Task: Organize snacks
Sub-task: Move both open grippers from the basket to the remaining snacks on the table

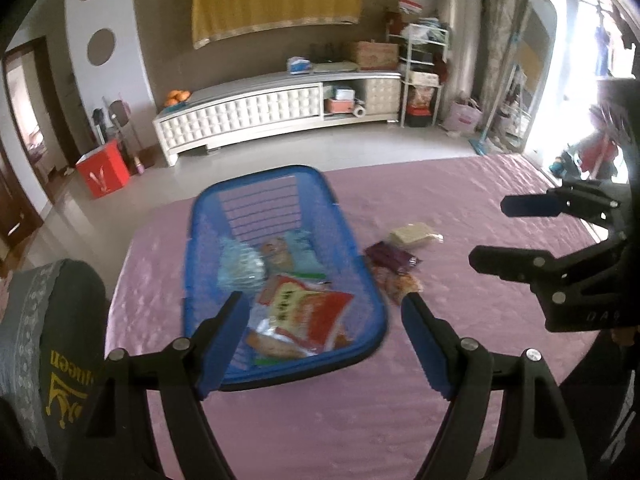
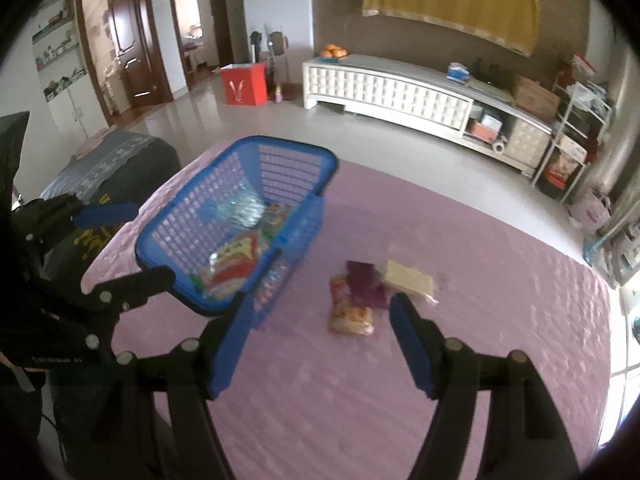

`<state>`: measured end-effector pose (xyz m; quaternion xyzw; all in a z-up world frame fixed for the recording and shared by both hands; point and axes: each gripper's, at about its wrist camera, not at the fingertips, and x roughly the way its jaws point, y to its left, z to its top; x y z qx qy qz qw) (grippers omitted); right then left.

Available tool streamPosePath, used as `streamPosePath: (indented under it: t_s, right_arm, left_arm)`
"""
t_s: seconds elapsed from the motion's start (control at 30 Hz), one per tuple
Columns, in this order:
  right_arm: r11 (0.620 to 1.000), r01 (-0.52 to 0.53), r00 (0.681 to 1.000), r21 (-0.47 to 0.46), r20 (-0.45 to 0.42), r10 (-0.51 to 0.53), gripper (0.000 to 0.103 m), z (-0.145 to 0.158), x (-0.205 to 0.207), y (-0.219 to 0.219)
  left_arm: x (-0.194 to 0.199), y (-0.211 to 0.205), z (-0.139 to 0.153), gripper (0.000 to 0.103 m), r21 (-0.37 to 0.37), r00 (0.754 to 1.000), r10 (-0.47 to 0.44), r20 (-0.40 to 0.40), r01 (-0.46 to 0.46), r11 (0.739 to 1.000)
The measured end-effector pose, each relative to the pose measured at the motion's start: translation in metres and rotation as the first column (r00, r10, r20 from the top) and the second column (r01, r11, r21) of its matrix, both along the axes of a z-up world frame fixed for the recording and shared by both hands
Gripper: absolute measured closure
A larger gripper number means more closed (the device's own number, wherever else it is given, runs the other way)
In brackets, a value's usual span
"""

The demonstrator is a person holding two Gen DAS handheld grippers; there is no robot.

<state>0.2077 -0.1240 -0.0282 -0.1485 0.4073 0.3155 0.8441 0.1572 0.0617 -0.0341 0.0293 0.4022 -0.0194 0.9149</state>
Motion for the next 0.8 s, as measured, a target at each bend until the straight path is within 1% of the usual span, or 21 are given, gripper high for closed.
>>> streamPosePath:
  t_s: [0.23, 0.4, 0.53, 0.63, 0.7, 0.8]
  right_arm:
    - [0.999, 0.050, 0.999, -0.011, -0.004, -0.050, 0.029, -0.008, 0.003, -0.042]
    - [0.994, 0.105, 0.994, -0.022, -0.022, -0.105, 0.029, -0.023, 0.011, -0.074]
    - [0.991, 0.133, 0.990, -0.031, -0.052, -0.134, 0.029, -0.043, 0.015, -0.096]
    - [0.987, 0.157, 0.984, -0.031, -0.080, -0.159, 0.029, -0.057, 0.022, -0.111]
    - [0.985, 0.168, 0.981, -0.031, -0.089, -0.171, 0.029, -0.062, 0.024, -0.118]
    - [0.982, 0.187, 0.977, -0.040, -0.099, -0.190, 0.029, -0.073, 0.031, -0.126]
  left_arm:
    - [0.012, -0.049, -0.006, 0.026, 0.000, 0.998, -0.060, -0.020, 0.060, 0.998]
    - [0.021, -0.080, -0.018, 0.026, -0.008, 0.996, -0.075, -0.048, 0.074, 0.997]
    - [0.028, -0.106, -0.034, 0.026, -0.024, 0.992, -0.097, -0.083, 0.095, 0.995]
    - [0.038, -0.125, -0.050, 0.026, -0.017, 0.987, -0.107, -0.118, 0.106, 0.994]
    - [0.043, -0.132, -0.058, 0.026, -0.018, 0.985, -0.105, -0.137, 0.103, 0.994]
    - [0.053, -0.139, -0.074, 0.026, -0.022, 0.981, -0.077, -0.179, 0.074, 0.997]
